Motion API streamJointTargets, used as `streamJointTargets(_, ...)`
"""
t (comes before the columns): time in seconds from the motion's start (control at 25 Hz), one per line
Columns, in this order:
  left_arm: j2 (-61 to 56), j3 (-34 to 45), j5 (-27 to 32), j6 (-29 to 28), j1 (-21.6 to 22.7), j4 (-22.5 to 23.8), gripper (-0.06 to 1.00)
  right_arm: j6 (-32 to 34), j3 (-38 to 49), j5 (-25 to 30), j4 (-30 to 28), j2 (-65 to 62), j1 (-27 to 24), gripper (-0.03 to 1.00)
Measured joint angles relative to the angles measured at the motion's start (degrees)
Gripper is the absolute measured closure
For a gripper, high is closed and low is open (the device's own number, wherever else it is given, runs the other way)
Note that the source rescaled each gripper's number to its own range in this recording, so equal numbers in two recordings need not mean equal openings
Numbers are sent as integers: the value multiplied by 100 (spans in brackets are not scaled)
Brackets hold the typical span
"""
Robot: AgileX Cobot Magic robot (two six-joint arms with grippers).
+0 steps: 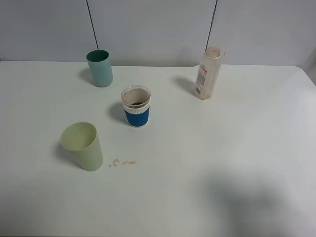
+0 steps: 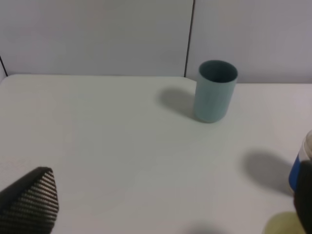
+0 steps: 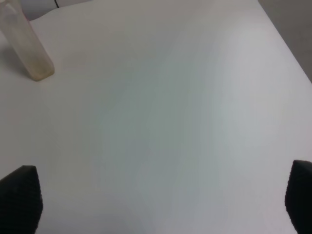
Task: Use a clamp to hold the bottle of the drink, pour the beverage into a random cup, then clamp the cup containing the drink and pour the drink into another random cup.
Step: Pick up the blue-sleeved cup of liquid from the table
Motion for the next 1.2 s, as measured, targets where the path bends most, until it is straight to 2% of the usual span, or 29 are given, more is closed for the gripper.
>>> streamJointTargets(0.2, 251, -2, -190, 0, 0, -118, 1, 0, 0, 0, 0, 0, 0, -3)
streamJointTargets(0.4, 596, -6, -644, 32, 4, -555, 1, 0, 0, 0, 0, 0, 0, -3)
streamJointTargets(0.6, 891, -142, -674, 540, 4, -1108, 1, 0, 0, 0, 0, 0, 0, -3)
streamJointTargets(0.72, 1030, -343, -553, 1062, 4, -1379, 1, 0, 0, 0, 0, 0, 0, -3)
streamJointTargets(0.92, 1097, -463, -103, 1487, 11, -1802, 1, 0, 0, 0, 0, 0, 0, -3)
streamJointTargets(1.2, 1114, -482, 626, 1962, 11, -2850, 1, 0, 0, 0, 0, 0, 0, -3)
